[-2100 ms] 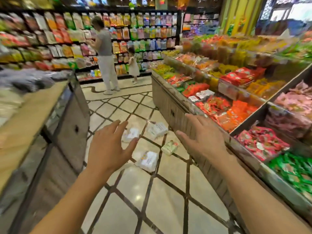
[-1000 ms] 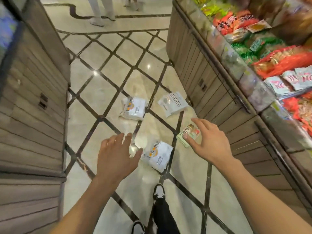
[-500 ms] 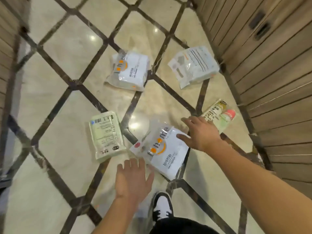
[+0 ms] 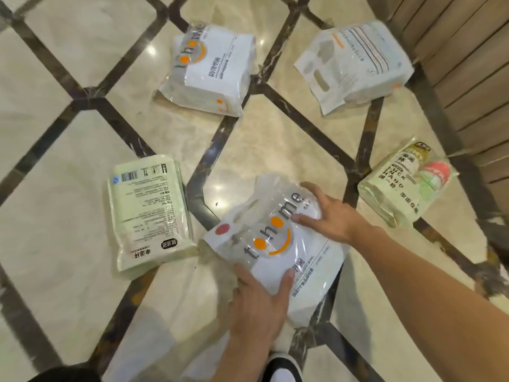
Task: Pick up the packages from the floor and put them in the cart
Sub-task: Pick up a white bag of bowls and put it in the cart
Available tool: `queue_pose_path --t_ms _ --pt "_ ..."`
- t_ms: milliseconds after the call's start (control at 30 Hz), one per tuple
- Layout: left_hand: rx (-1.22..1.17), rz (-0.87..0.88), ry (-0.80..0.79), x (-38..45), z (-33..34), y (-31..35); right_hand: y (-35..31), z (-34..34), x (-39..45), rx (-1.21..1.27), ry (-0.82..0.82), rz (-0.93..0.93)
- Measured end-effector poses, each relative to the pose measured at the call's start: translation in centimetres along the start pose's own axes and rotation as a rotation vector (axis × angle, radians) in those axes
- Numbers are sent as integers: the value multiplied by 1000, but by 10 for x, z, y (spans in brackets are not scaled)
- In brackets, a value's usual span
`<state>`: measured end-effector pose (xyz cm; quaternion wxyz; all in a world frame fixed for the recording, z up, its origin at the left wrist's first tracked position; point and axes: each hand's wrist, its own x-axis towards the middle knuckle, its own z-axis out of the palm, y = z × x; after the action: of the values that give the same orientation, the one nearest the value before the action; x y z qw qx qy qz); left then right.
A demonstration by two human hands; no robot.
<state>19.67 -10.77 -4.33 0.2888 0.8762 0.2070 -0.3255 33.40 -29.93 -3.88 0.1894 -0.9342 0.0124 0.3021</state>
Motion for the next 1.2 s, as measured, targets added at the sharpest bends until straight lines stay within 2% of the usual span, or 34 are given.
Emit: queue_pose_path --t_ms 100,167,333,433,633,767,867,1033,1200 --pt "-357 37 67 12 0 10 13 4 -2 134 6 32" --pt "-488 93 92 22 -9 14 18 1 -9 203 13 52" --pt "-488 266 145 16 -77 45 0 -44 -54 588 201 141" --pt "-448 339 177 -27 -140 87 -24 -97 -97 658 289 182" --pt "-372 427 180 -172 -271 180 -82 -246 -247 783 443 269" --pt "-369 511 99 -296 -347 239 -118 -341 -382 793 552 347" --pt "-351 643 17 -393 -392 274 -143 -394 -494 870 681 408" --pt "-276 872 -143 -550 -429 322 -173 -446 -685 934 899 504" --pt "-87 1117 -325 -689 -421 345 -198 -457 -875 898 1146 613"
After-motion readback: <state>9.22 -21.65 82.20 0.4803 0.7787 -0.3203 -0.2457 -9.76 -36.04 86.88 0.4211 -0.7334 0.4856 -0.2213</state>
